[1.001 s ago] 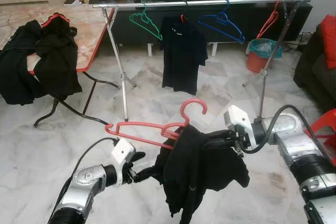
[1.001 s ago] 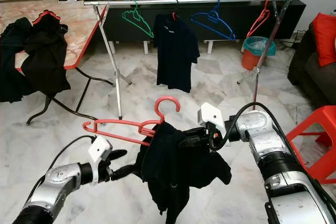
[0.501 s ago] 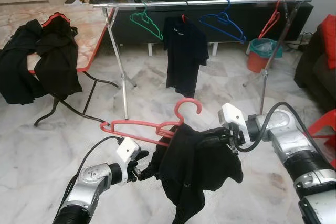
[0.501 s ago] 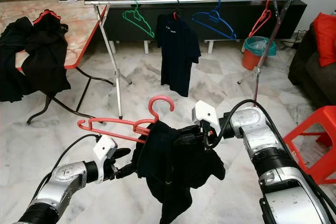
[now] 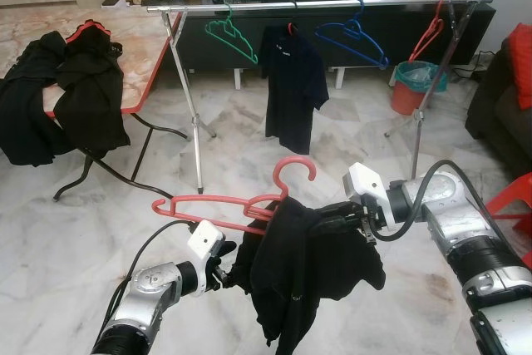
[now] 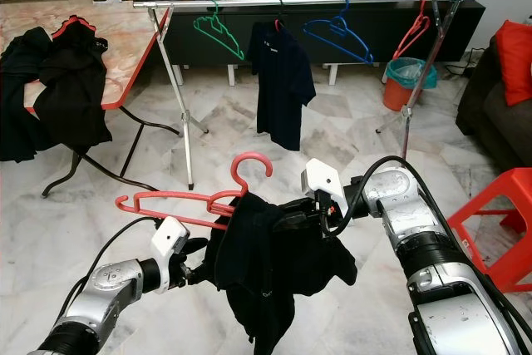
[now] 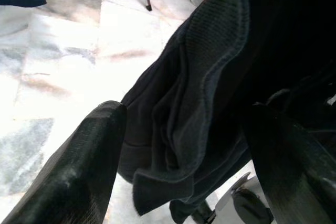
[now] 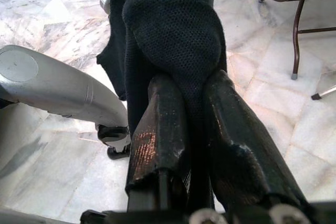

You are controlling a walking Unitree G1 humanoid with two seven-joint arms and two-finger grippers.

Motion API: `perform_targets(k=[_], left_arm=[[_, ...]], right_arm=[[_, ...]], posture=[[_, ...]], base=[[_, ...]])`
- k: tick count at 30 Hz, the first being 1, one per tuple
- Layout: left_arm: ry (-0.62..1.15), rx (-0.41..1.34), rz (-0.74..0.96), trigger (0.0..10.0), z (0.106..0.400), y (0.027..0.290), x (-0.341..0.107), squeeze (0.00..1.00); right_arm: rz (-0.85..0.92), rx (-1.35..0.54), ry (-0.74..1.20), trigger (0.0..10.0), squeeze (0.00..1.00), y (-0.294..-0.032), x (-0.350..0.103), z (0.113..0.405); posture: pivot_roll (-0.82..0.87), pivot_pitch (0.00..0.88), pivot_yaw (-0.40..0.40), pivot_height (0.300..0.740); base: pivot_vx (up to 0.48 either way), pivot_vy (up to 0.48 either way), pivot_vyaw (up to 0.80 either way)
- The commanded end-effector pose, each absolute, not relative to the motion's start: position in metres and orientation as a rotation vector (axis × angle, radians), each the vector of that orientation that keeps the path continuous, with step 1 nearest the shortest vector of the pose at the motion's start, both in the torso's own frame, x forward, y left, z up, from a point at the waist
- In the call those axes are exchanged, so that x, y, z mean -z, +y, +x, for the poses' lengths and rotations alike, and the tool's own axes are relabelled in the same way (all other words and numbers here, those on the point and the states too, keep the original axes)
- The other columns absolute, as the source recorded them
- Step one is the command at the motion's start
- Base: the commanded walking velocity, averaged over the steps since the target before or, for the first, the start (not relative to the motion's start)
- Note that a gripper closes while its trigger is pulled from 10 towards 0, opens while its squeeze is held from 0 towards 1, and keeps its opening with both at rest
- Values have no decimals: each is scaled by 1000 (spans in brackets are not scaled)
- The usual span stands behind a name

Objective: Hang hanger

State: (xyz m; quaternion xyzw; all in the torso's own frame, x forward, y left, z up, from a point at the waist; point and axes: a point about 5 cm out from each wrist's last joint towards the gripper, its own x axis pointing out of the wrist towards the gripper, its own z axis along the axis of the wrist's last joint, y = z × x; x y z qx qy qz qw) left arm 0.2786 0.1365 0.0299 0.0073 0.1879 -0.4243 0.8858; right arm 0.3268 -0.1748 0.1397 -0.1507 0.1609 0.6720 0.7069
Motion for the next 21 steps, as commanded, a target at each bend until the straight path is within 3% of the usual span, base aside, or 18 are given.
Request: perform_targets(k=[1,2,3,4,5,21], left_arm=[[389,873,24,10000,281,139,-31,0],[389,873,24,10000,281,139,-31,0],[389,866,24,4902,281,140,-30,0],[389,866,24,4902,281,140,-30,0],[390,861,24,0,281,140,-30,0],[390,859,-11,0,281,141,-29,0]], right_arm=[[-369,-1524,312,0,0,-169,-152,331],[-369,-1524,312,0,0,-169,-152,331],[-370,-1527,312,0,0,-169,-153,331],[-370,-1527,312,0,0,-169,-153,331],[-370,-1527,312,0,0,-169,-153,331],[-368,-1526,298,0,0,-165,-154,333]], posture=[[-44,0,-18,740],[-44,0,-18,740],[-44,0,-18,740],[-44,0,-18,740],[-45,1,-19,740],[-44,6,-21,740]], base=[[0,0,0],[0,0,0],[0,0,0],[0,0,0],[0,0,0],[0,0,0]])
